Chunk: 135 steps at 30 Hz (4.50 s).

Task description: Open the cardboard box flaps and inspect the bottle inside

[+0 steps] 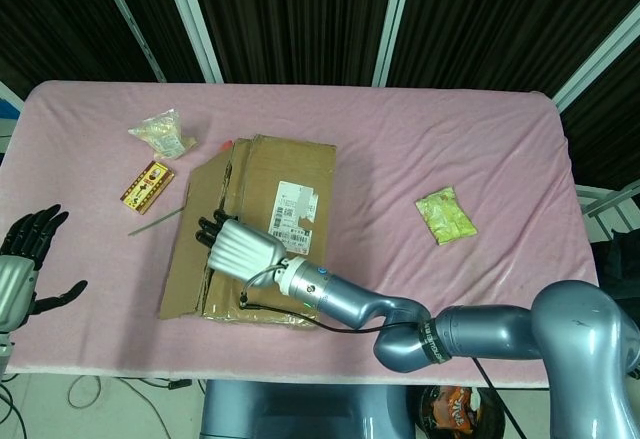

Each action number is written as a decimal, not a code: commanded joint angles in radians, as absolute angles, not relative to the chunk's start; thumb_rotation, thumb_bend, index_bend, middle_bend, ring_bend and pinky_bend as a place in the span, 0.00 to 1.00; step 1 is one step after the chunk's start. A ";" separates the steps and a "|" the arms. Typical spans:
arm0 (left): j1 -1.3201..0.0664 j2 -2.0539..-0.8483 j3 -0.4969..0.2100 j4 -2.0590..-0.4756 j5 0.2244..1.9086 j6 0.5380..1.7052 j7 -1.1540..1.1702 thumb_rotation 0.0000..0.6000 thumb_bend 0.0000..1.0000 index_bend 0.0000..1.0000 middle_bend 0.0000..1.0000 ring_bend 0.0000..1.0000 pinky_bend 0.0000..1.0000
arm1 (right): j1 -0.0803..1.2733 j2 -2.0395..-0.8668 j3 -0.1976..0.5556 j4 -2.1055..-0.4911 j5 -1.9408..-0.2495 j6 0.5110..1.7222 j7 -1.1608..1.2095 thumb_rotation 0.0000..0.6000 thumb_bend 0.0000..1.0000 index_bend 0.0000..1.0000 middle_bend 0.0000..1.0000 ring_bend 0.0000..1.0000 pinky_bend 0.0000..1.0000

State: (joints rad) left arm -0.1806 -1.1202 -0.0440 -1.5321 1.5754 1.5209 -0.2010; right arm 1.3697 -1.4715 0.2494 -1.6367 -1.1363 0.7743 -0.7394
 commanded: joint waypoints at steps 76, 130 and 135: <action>-0.168 -1.116 -0.037 -1.553 1.629 1.552 -0.130 1.00 0.16 0.00 0.03 0.01 0.05 | 1.240 -0.835 0.089 -1.910 -1.032 0.906 -1.182 1.00 0.31 0.27 0.03 0.07 0.23; -0.175 -1.140 -0.037 -1.560 1.587 1.495 -0.021 1.00 0.16 0.00 0.03 0.01 0.05 | 0.220 -1.170 -0.073 -1.626 -1.479 1.828 -0.175 1.00 0.32 0.00 0.00 0.06 0.23; -0.187 -1.141 -0.048 -1.564 1.581 1.483 0.007 1.00 0.16 0.00 0.03 0.01 0.05 | 0.214 -1.188 -0.047 -1.585 -1.475 1.801 -0.145 1.00 0.33 0.00 0.00 0.06 0.23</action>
State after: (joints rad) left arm -0.1820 -1.1412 -0.0433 -1.5614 1.5823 1.4869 -0.0012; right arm 0.2178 -1.1821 -0.0540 -1.5921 -1.4739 1.8078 -0.1511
